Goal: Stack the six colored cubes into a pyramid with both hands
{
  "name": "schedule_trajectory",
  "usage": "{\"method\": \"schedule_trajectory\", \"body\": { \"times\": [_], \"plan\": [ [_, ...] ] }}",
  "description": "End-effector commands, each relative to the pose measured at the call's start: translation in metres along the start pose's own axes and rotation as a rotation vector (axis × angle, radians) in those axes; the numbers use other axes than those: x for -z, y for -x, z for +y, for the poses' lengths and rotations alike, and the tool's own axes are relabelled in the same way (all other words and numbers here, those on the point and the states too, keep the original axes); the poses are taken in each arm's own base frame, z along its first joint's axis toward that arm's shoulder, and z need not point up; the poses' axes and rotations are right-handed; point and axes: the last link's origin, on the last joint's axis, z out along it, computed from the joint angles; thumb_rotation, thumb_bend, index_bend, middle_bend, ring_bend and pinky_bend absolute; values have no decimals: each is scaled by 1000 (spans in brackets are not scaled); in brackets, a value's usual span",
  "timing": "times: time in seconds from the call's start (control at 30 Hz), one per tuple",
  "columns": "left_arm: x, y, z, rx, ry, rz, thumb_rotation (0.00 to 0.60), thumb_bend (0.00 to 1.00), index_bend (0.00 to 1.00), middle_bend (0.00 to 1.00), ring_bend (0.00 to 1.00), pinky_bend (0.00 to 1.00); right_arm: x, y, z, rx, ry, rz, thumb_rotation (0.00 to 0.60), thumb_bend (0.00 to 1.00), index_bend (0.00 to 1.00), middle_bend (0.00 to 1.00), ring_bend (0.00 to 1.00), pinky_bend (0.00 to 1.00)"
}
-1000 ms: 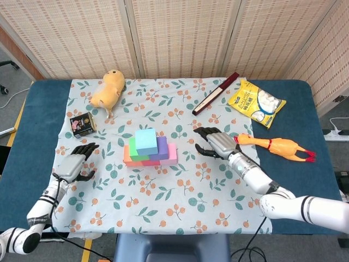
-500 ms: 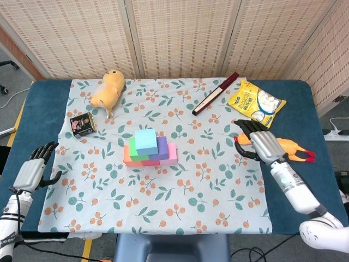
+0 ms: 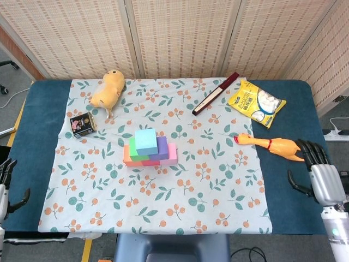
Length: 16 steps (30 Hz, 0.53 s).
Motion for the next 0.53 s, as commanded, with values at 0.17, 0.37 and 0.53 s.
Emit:
{"method": "schedule_trajectory", "body": {
  "times": [0.17, 0.37, 0.53],
  "plan": [
    [27, 9, 15, -61, 26, 16, 600, 376, 0, 0, 0, 2, 60, 11, 15, -43, 46, 20, 177, 318, 0, 60, 0, 9],
    [32, 14, 23, -78, 47, -20, 600, 375, 0, 0, 0, 2, 73, 13, 22, -36, 65, 16, 178, 317, 0, 60, 0, 0],
    [33, 16, 25, -80, 53, -36, 600, 375, 0, 0, 0, 2, 73, 15, 22, -41, 52, 3, 178, 318, 0, 60, 0, 0]
  ]
}}
